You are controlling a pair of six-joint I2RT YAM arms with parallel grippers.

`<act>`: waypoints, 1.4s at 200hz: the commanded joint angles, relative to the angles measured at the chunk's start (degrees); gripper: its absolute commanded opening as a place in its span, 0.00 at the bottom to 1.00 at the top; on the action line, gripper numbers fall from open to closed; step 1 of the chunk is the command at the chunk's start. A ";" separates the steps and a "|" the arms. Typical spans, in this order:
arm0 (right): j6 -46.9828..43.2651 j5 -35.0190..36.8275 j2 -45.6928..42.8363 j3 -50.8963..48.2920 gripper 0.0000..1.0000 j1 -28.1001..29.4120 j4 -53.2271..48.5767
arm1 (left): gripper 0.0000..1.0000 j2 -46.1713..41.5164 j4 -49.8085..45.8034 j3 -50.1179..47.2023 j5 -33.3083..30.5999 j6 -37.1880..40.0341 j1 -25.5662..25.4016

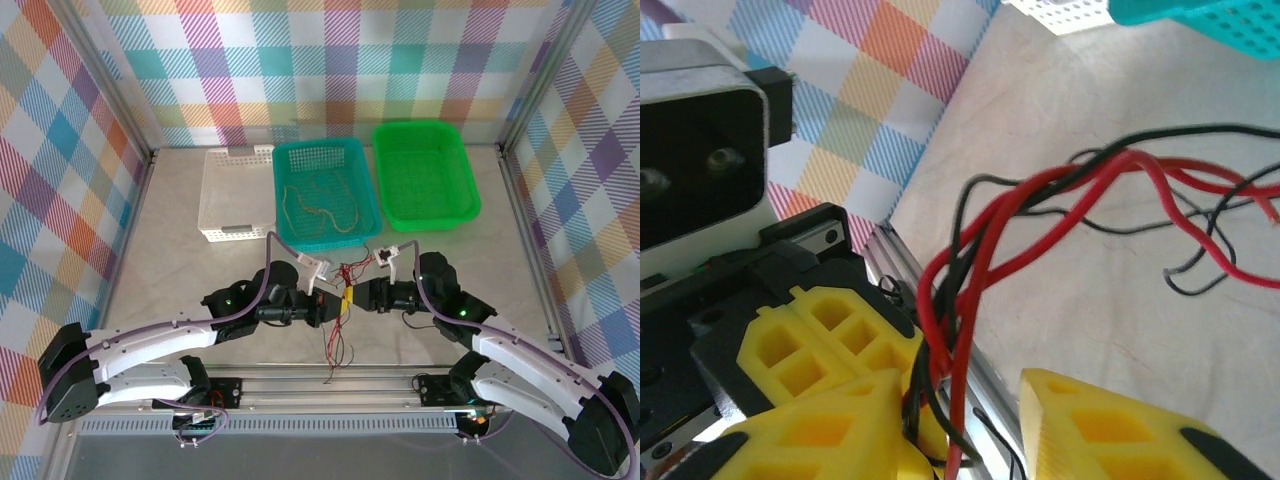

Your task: Untangle the cables

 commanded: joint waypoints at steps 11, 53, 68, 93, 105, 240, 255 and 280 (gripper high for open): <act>0.51 0.73 0.56 -0.72 0.20 0.63 4.90 | 0.00 -2.16 4.84 1.05 -0.21 -1.43 -0.40; -2.78 5.86 -2.36 2.64 0.00 1.17 -4.87 | 0.00 -6.00 -0.91 2.38 -3.14 0.54 -0.40; -4.71 9.86 -5.64 3.77 0.00 1.13 -10.69 | 0.00 -9.19 -6.13 3.32 -5.54 2.41 -0.31; -7.59 15.68 -9.14 6.46 0.00 1.00 -19.71 | 0.00 -14.56 -13.98 4.37 -9.08 4.90 0.16; -8.63 17.71 -9.31 7.88 0.00 0.74 -23.26 | 0.00 -16.55 -17.66 4.69 -9.88 5.61 0.63; -10.34 42.38 -9.18 25.72 0.00 -9.97 -56.01 | 0.00 -20.93 -53.35 18.54 -28.55 12.48 8.30; -11.05 44.19 -9.27 27.20 0.00 -10.33 -57.88 | 0.00 -20.73 -54.70 19.00 -29.35 13.12 8.89; -11.97 46.34 -9.32 29.45 0.00 -10.86 -60.51 | 0.00 -20.65 -55.74 19.34 -29.99 13.52 9.83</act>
